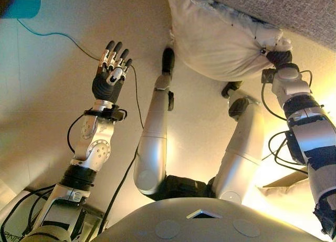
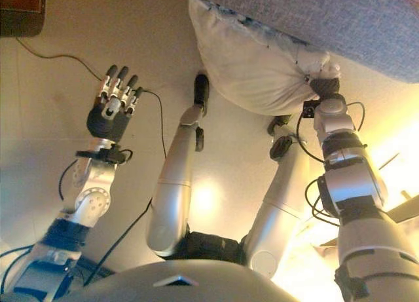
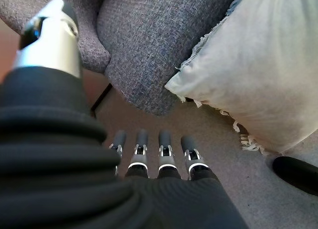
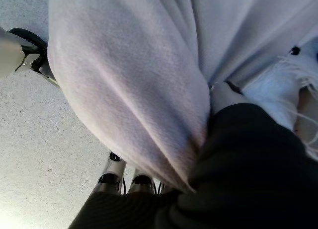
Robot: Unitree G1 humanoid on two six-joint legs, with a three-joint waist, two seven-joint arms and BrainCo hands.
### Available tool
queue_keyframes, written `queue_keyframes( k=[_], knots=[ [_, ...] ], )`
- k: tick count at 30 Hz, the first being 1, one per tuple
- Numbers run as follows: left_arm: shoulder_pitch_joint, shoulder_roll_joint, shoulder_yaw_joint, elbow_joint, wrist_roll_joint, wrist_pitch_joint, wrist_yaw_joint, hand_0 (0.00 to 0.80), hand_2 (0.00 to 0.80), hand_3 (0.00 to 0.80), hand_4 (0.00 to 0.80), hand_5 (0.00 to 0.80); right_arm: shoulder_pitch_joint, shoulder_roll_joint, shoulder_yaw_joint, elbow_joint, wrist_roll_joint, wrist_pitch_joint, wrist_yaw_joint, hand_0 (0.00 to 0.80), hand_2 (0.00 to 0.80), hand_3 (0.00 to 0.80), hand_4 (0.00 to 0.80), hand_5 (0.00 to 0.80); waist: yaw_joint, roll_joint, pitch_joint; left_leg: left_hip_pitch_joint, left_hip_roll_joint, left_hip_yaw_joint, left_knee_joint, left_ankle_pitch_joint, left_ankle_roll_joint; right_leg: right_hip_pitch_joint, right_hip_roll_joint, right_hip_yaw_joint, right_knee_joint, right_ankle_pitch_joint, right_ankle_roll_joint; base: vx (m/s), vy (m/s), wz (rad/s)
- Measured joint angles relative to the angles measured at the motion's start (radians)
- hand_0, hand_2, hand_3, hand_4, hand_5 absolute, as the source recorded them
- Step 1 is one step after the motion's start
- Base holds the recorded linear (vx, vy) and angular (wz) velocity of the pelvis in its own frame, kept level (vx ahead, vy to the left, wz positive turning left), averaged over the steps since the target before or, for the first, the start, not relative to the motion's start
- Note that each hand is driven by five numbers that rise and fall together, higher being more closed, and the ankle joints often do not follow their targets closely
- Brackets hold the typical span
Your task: Pick up the cushion and take it to the sofa
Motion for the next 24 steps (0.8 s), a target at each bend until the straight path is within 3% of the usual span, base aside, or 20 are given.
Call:
queue_keyframes(
  k=[6,9,11,12,14,17,20,22,24],
  knots=[
    [0.003,0.0,0.0,0.0,0.0,0.0,0.0,0.0,0.0,0.0,0.0,0.0,-0.003,0.002,0.0,-0.003,0.0,0.0,0.0,0.8,0.8,0.8,0.8,0.8,0.003,0.0,0.0,-0.001,0.009,-0.001,0.002,0.0,-0.001,0.0,0.009,-0.001,-0.008,0.006,-0.002,0.001,-0.02,-0.06],
    [0.003,-0.001,0.0,0.001,0.0,0.0,0.0,0.0,0.0,0.0,0.0,0.0,-0.006,0.006,0.001,-0.004,0.0,0.0,0.0,0.8,0.8,0.8,0.8,0.8,0.007,0.0,0.0,-0.003,0.012,-0.013,0.023,-0.012,-0.017,0.0,0.023,0.006,-0.014,0.009,0.0,0.018,0.034,-0.17],
    [0.003,-0.002,-0.001,0.001,0.0,-0.001,0.0,0.0,0.0,0.0,0.0,0.0,-0.008,0.007,0.001,-0.004,-0.001,0.0,0.002,0.8,0.8,0.8,0.8,0.8,0.019,0.0,0.0,-0.003,0.005,-0.041,0.044,-0.037,-0.036,-0.001,0.041,0.026,-0.023,0.023,0.004,0.009,0.093,-0.41],
    [0.003,-0.004,-0.001,0.001,0.0,-0.001,0.0,0.0,0.0,0.0,0.0,0.0,-0.011,0.007,0.001,-0.002,-0.002,0.0,0.003,0.8,0.8,0.8,0.8,0.8,0.027,0.0,0.0,-0.003,-0.001,-0.059,0.059,-0.054,-0.031,-0.001,0.05,0.034,-0.035,0.034,0.005,-0.005,0.108,-0.54],
    [0.004,-0.008,-0.001,0.001,-0.001,-0.004,0.0,0.0,0.0,0.0,0.0,0.0,-0.016,0.007,0.004,-0.002,-0.012,0.0,0.007,0.8,0.8,0.8,0.8,0.8,0.028,0.0,0.0,-0.001,-0.01,-0.064,0.078,-0.074,-0.026,-0.001,0.059,0.057,-0.052,0.052,0.016,-0.019,0.104,-0.44],
    [0.003,-0.02,-0.007,-0.004,-0.007,-0.005,0.002,0.0,0.0,0.0,0.0,0.0,-0.006,0.004,0.006,-0.006,-0.021,0.01,0.007,0.8,0.8,0.8,0.8,0.8,0.021,0.0,0.0,-0.002,-0.031,-0.063,0.132,-0.091,-0.043,-0.001,0.053,0.086,-0.038,0.053,0.03,0.034,0.086,-0.19],
    [-0.001,-0.022,-0.045,-0.007,-0.019,-0.011,0.008,0.0,0.0,0.0,0.0,0.0,0.002,0.0,0.005,-0.006,-0.019,0.008,0.001,0.8,0.8,0.8,0.8,0.8,0.02,0.003,-0.001,-0.015,-0.046,-0.067,0.138,-0.101,-0.034,-0.002,0.039,0.089,-0.043,0.066,0.048,0.031,0.104,0.05],
    [-0.005,-0.034,-0.071,-0.004,-0.018,-0.01,0.011,0.0,0.0,0.0,0.0,0.0,-0.015,-0.012,0.004,-0.006,-0.015,-0.002,-0.006,0.8,0.8,0.8,0.8,0.8,0.026,0.007,-0.003,-0.037,-0.054,-0.083,0.121,-0.096,-0.027,-0.001,0.045,0.08,-0.106,0.099,0.064,-0.029,0.199,-0.12],
    [-0.008,-0.042,-0.086,0.012,-0.018,-0.01,0.01,0.0,0.0,0.0,0.0,0.0,-0.034,-0.032,0.004,-0.006,-0.013,-0.005,-0.006,0.8,0.8,0.8,0.8,0.8,0.024,0.006,-0.003,-0.044,-0.089,-0.087,0.12,-0.095,-0.003,0.012,0.047,0.098,-0.205,0.166,0.077,-0.092,0.32,-0.32]
  ],
)
